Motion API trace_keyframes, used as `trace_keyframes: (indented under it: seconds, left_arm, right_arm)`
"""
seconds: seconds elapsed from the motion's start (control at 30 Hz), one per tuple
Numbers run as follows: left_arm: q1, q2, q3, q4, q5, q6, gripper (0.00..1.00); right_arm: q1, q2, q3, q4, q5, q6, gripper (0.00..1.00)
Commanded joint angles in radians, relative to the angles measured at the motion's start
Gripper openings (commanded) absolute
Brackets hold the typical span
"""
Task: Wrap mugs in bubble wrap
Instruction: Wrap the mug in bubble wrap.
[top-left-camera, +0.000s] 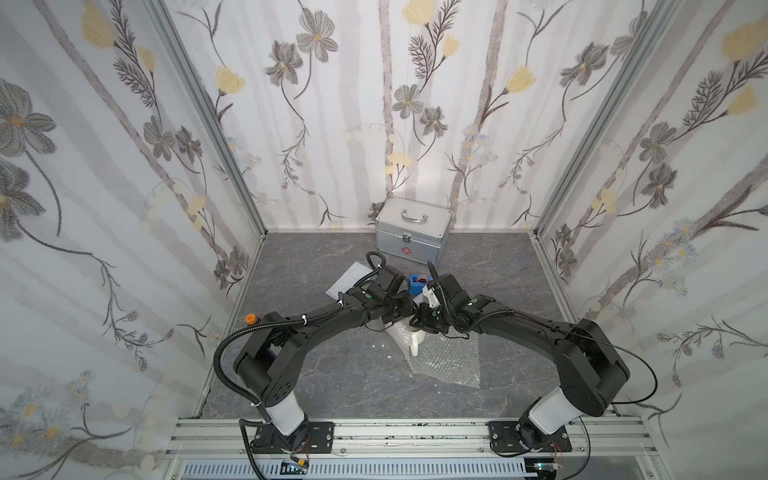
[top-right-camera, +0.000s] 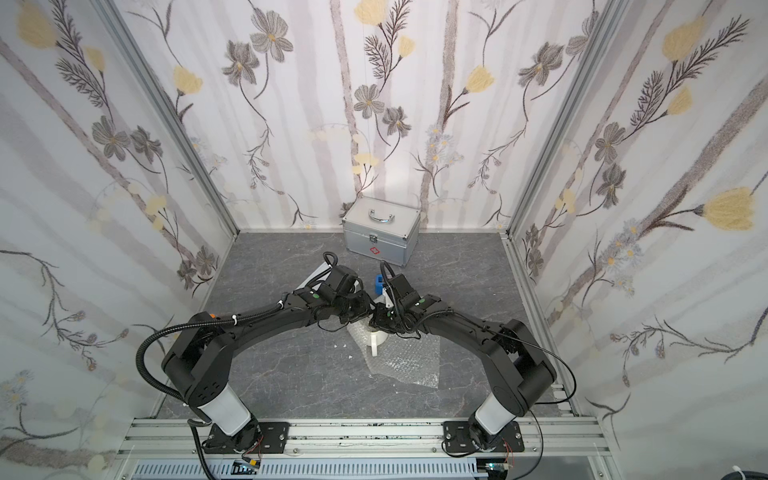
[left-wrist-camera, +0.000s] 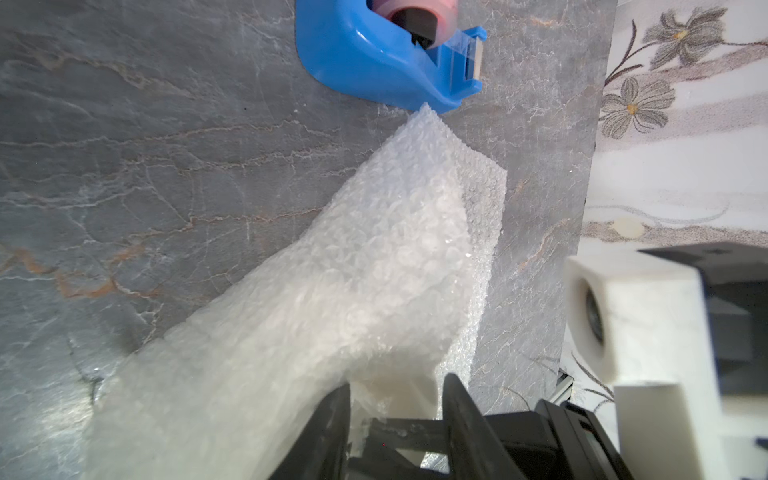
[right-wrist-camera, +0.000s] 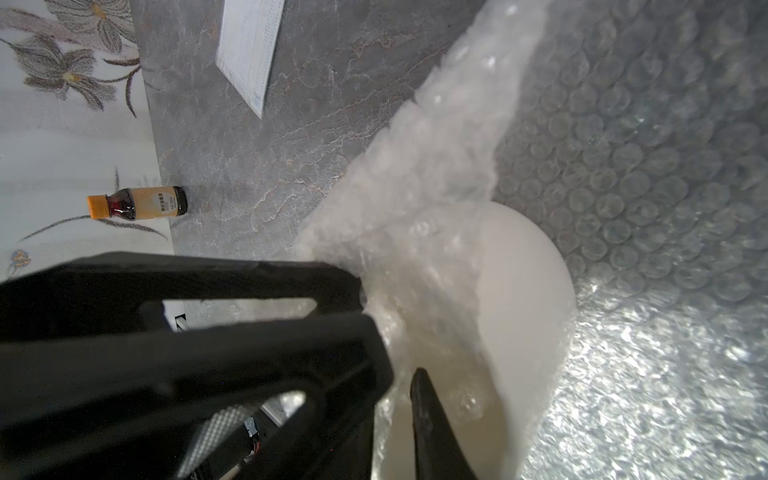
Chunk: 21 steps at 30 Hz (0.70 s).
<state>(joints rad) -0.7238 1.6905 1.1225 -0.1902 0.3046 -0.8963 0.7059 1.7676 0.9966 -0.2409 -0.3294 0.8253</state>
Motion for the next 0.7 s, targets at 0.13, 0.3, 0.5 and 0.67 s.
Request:
trace_keyframes:
  seconds: [0.13, 0.3, 0.5, 0.67]
  left_arm:
    - [-0.005, -0.024, 0.02, 0.016, 0.043, 0.006, 0.41]
    - [-0.002, -0.07, 0.053, -0.069, 0.001, 0.04, 0.5]
    - [0.011, -0.101, 0.073, -0.167, -0.049, 0.082, 0.56]
    - [0.025, -0.104, 0.078, -0.261, -0.117, 0.125, 0.57]
  right_arm:
    - [-0.003, -0.008, 0.005, 0.058, 0.016, 0.007, 0.0]
    - [-0.004, -0.016, 0.019, 0.018, 0.05, -0.009, 0.0]
    - [-0.003, -0.009, 0.027, 0.01, 0.052, -0.015, 0.0]
    - [-0.004, -0.013, 0.027, 0.001, 0.062, -0.018, 0.0]
